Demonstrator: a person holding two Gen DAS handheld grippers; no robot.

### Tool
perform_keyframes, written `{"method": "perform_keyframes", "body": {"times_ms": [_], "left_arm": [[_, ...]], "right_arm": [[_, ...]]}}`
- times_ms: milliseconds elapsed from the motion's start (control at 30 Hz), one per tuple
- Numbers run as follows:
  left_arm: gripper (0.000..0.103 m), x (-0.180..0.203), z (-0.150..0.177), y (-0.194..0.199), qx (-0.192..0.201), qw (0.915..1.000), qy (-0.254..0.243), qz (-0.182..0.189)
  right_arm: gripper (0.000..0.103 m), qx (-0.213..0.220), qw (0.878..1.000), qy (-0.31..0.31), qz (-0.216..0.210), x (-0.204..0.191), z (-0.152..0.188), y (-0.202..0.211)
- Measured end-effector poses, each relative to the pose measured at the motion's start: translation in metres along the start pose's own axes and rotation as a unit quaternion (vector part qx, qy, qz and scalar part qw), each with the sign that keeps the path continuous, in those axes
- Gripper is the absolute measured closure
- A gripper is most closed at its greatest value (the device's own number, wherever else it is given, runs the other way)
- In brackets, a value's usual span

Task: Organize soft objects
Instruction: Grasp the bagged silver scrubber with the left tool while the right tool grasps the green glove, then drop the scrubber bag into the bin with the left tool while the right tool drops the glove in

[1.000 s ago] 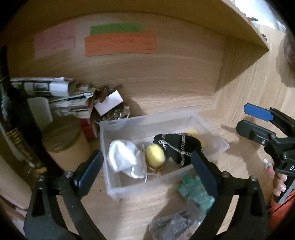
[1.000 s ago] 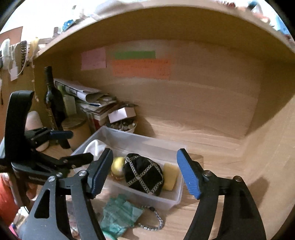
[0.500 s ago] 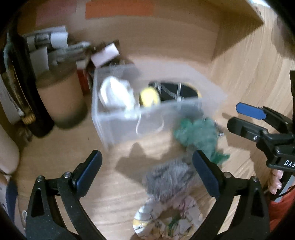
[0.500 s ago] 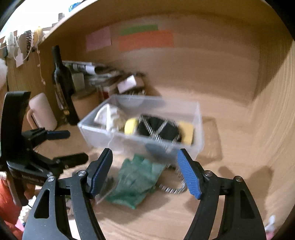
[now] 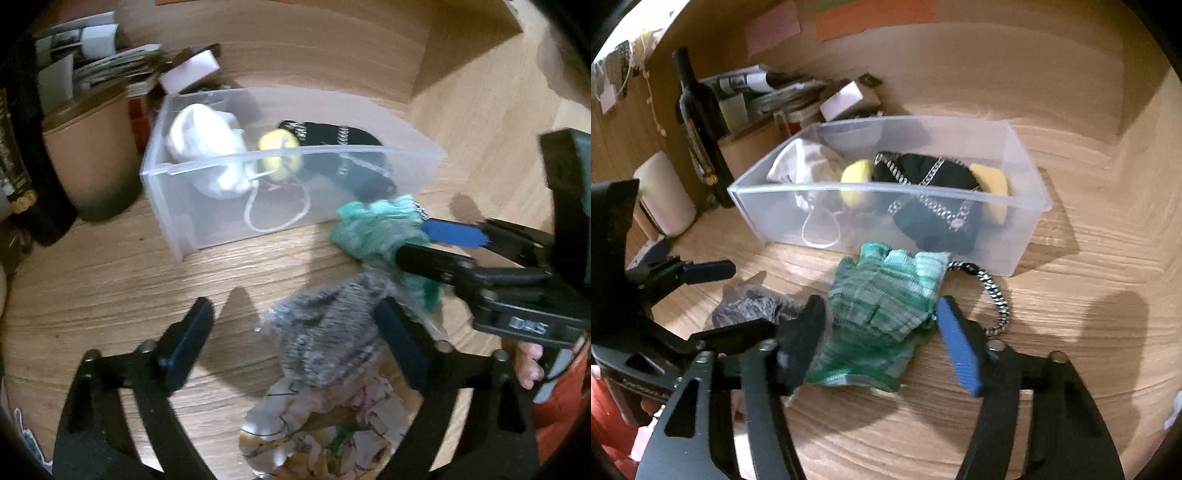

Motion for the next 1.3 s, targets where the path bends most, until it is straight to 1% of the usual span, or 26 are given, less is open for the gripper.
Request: {"method": "perform_keyframes", "body": {"times_ms": [33, 67, 100, 133, 167, 200, 233, 300, 367, 400, 500, 633, 833, 1067, 1200, 1300], "left_arm": [[0.026, 0.002, 0.001, -0.001, -0.007, 0.9999, -0.002, 0.008], [0.031, 0.004, 0.004, -0.002, -0.013, 0.9998, -0.005, 0.015], [0.036, 0.006, 0.005, -0.001, -0.013, 0.9997, -0.007, 0.018], [0.038, 0.007, 0.005, 0.000, -0.012, 0.9997, -0.010, 0.021], [0.043, 0.008, 0.006, 0.000, -0.014, 0.9996, -0.012, 0.024], [0.046, 0.009, 0.007, 0.001, -0.014, 0.9995, -0.012, 0.026], [0.048, 0.010, 0.007, 0.001, -0.013, 0.9995, -0.013, 0.026], [0.057, 0.010, 0.008, 0.002, -0.012, 0.9995, -0.014, 0.026], [0.063, 0.009, 0.007, 0.004, -0.013, 0.9995, -0.012, 0.026], [0.067, 0.009, 0.006, 0.005, -0.013, 0.9995, -0.008, 0.027], [0.075, 0.006, 0.000, 0.010, -0.007, 0.9996, -0.001, 0.027], [0.078, 0.004, -0.009, 0.022, 0.014, 0.9997, 0.000, 0.022], [0.079, 0.008, -0.032, 0.052, 0.067, 0.9976, 0.000, 0.018], [0.078, 0.010, -0.063, 0.085, 0.132, 0.9909, 0.008, 0.025], [0.078, 0.010, -0.083, 0.095, 0.163, 0.9863, 0.014, 0.021], [0.078, 0.010, -0.094, 0.099, 0.176, 0.9839, 0.021, 0.026]], "right_arm": [[0.053, -0.005, 1.000, 0.001, 0.001, -0.001, 0.000, -0.003], [0.057, -0.008, 1.000, 0.001, 0.002, -0.001, 0.001, -0.005], [0.063, -0.009, 1.000, -0.001, 0.003, 0.000, 0.002, -0.006], [0.066, -0.011, 1.000, -0.003, 0.004, 0.000, 0.002, -0.007], [0.073, -0.013, 1.000, -0.004, 0.005, 0.000, 0.003, -0.008], [0.077, -0.014, 1.000, -0.004, 0.005, 0.002, 0.004, -0.009], [0.078, -0.013, 1.000, -0.005, 0.006, 0.002, 0.005, -0.009], [0.083, -0.009, 1.000, -0.007, 0.007, 0.002, 0.006, -0.006], [0.085, -0.002, 1.000, -0.007, 0.010, 0.003, 0.006, -0.002], [0.085, 0.001, 1.000, -0.008, 0.011, 0.003, 0.006, 0.000], [0.086, 0.017, 1.000, -0.009, 0.016, 0.007, 0.003, 0.012], [0.086, 0.043, 0.999, -0.011, 0.017, 0.014, -0.003, 0.033], [0.086, 0.079, 0.996, -0.011, 0.037, 0.024, -0.014, 0.062], [0.086, 0.118, 0.991, -0.012, 0.061, 0.035, -0.032, 0.087], [0.086, 0.141, 0.987, -0.008, 0.074, 0.040, -0.044, 0.100], [0.085, 0.155, 0.985, -0.005, 0.079, 0.044, -0.054, 0.105]]}}
Point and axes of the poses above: each gripper's, at about its wrist camera, not at the fingertips, and y roughly against the way its jaws point, x to its right, z to its underside, the point moved 4 cm from there along -y, roughly the way its jaws point, and after that the axes turned 15 degrees about y, right-handed, at the moved point
